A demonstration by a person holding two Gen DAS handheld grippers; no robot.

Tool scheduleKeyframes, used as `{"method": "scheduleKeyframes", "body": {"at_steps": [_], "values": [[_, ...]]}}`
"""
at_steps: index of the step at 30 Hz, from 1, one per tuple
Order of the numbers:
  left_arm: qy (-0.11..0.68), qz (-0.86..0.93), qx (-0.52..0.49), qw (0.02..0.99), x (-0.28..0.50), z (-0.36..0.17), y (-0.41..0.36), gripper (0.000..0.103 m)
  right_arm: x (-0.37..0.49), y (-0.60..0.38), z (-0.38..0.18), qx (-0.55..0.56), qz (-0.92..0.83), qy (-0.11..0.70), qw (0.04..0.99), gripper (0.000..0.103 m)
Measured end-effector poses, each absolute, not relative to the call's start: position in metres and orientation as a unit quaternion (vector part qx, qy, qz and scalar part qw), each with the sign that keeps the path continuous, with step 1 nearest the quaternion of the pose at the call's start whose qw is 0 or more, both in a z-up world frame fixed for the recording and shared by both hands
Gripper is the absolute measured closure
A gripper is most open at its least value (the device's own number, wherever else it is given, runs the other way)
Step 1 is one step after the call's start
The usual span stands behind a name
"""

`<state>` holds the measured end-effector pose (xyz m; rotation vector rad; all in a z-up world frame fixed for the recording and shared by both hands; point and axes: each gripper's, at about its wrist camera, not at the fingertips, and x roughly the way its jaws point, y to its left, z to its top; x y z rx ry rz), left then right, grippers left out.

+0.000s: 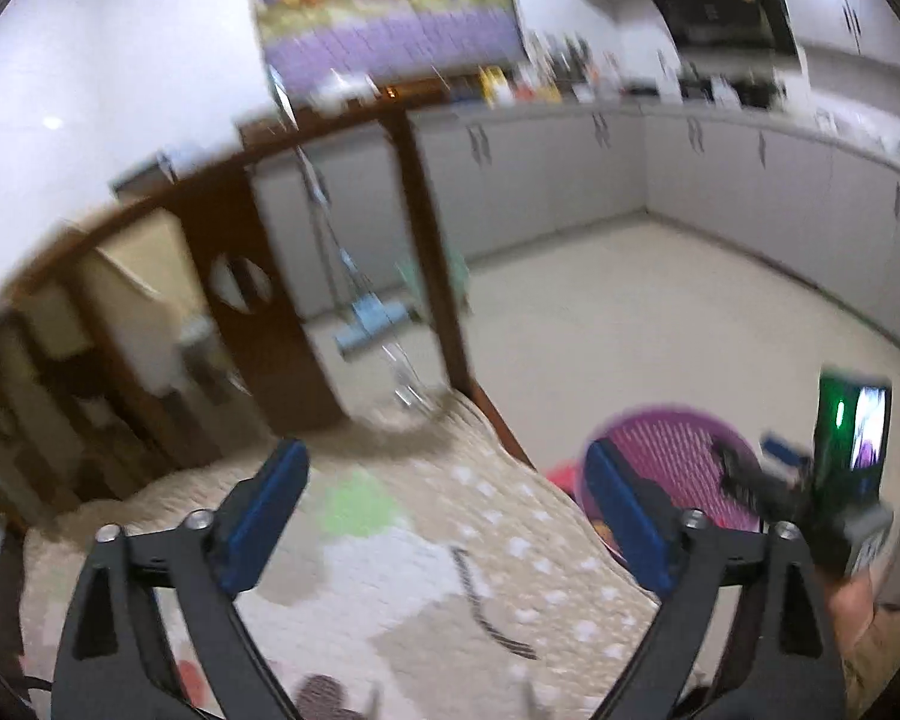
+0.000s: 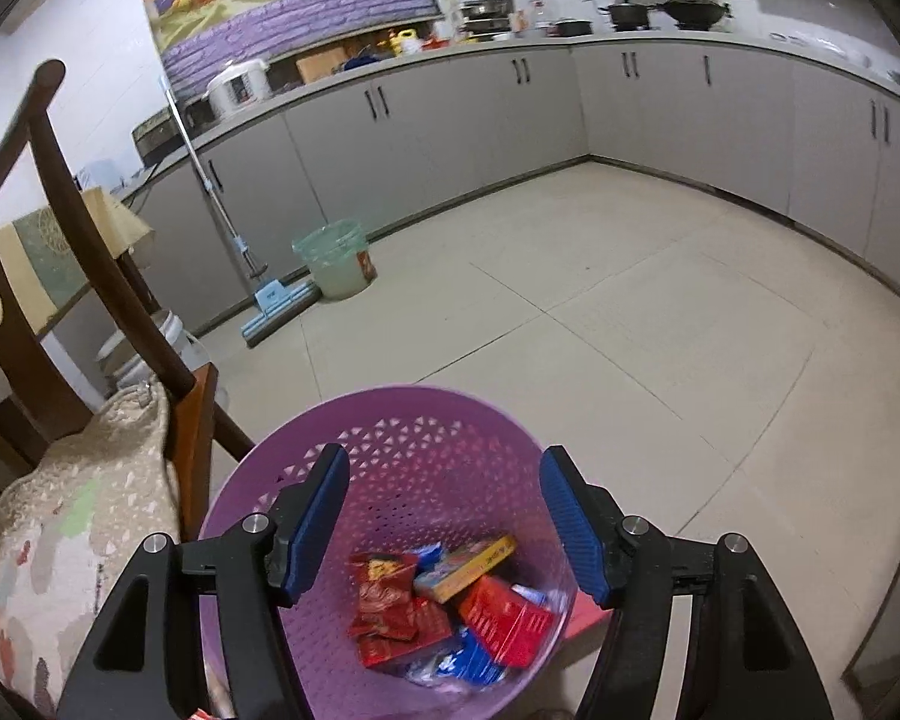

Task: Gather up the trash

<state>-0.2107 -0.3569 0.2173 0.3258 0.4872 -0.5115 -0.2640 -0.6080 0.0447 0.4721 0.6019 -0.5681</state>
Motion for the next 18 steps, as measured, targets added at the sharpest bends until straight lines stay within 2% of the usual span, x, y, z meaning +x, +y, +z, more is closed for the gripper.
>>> {"method": "scheduleKeyframes", "body": {"at_steps": [2,9,14,18], "values": [[0.206,-0.237,0.143,0.939,-0.22,0.233,-0.332,0.0,-0.271,-0.591,0.048,0.207,-0.279,0.299,0.889,0.033],[0.209,-0.249,0.089,0.942,-0.238,0.249,-0.282,0.0,-0.327,-0.531,0.075,0.209,-0.268,0.323,0.883,0.032],[0.226,-0.266,0.09,0.933,-0.259,0.246,-0.269,0.0,-0.371,-0.486,0.116,0.168,-0.276,0.314,0.893,0.028],[0.208,-0.28,0.094,0.933,-0.287,0.253,-0.26,0.0,-0.395,-0.467,0.145,0.159,-0.283,0.302,0.897,0.026]]}}
